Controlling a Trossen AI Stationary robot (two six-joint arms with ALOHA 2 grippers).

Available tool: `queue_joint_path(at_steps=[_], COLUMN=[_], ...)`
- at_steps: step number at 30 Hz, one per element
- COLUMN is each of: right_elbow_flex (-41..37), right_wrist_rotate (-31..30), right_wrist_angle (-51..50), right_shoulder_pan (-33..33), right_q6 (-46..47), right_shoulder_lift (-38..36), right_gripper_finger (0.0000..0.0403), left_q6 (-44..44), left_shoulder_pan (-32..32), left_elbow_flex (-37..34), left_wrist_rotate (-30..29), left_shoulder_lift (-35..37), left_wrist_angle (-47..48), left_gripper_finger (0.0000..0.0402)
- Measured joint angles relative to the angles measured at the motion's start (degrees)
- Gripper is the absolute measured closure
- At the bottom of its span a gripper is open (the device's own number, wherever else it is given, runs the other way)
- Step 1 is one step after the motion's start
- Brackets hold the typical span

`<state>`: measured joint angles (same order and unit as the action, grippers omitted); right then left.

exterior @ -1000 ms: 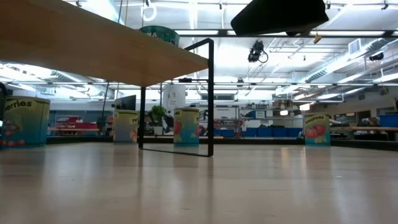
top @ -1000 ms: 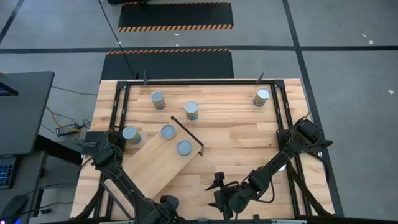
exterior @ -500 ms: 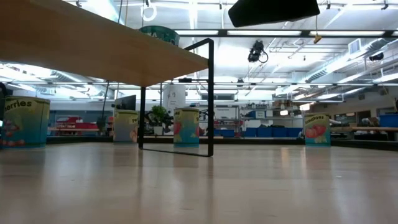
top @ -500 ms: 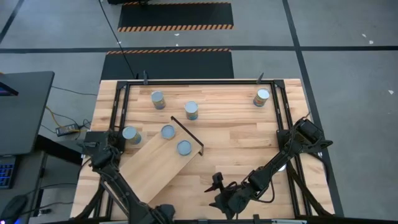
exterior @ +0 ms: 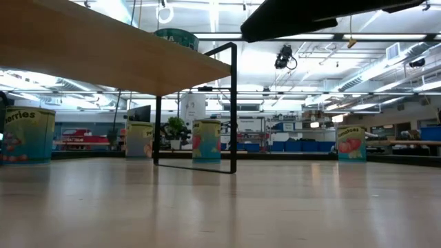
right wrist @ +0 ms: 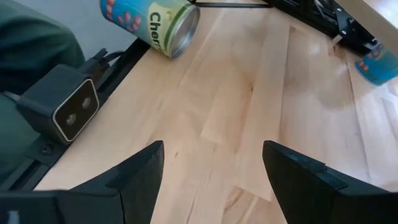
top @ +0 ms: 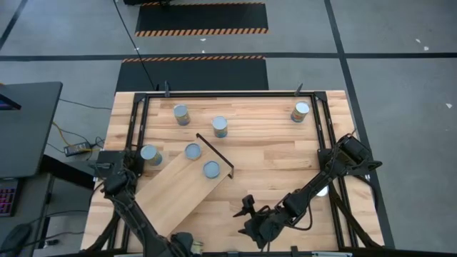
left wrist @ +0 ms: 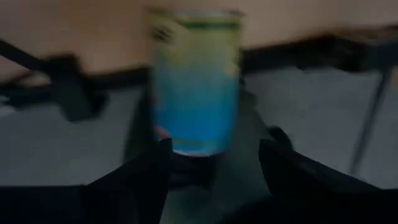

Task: Pick and place cans onto a shelf
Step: Put the right canned cherries on the shelf

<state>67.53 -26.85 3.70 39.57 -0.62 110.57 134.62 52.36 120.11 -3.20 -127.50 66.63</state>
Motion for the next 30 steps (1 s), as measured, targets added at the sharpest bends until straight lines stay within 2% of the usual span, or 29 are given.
queue_joint_path(at_steps=[3, 6, 10, 16, 30], right_elbow_flex=[0.0, 0.0, 0.0, 0.0, 0.0], right_wrist_rotate=[0.0, 0.0, 0.0, 0.0, 0.0], right_wrist_angle=[0.0, 0.0, 0.0, 0.0, 0.6], right_shoulder_pan=[0.0, 0.0, 0.0, 0.0, 0.0], right_q6=[0.0, 0.0, 0.4, 0.4, 0.9], right_shoulder_lift=[0.0, 0.0, 0.0, 0.0, 0.0], right_gripper_finger=[0.0124, 0.0124, 0.0124, 0.0124, 0.0124], left_q6=[-0.6, -1.7, -3.6, -4.3, -7.7], left_shoulder_pan=[0.1, -0.1, -0.5, -0.5, -1.4], left_elbow_flex=[-0.5, -1.8, -2.9, -4.4, -4.4], left_wrist_rotate=[-0.2, -3.3, -5.2, -4.2, -2.5], left_shoulder_lift=[0.0, 0.0, 0.0, 0.0, -2.6], left_wrist_angle=[1.9, 2.3, 1.1, 0.1, 0.4], left_gripper_finger=[0.0157, 0.0156, 0.0134, 0.0090, 0.0086])
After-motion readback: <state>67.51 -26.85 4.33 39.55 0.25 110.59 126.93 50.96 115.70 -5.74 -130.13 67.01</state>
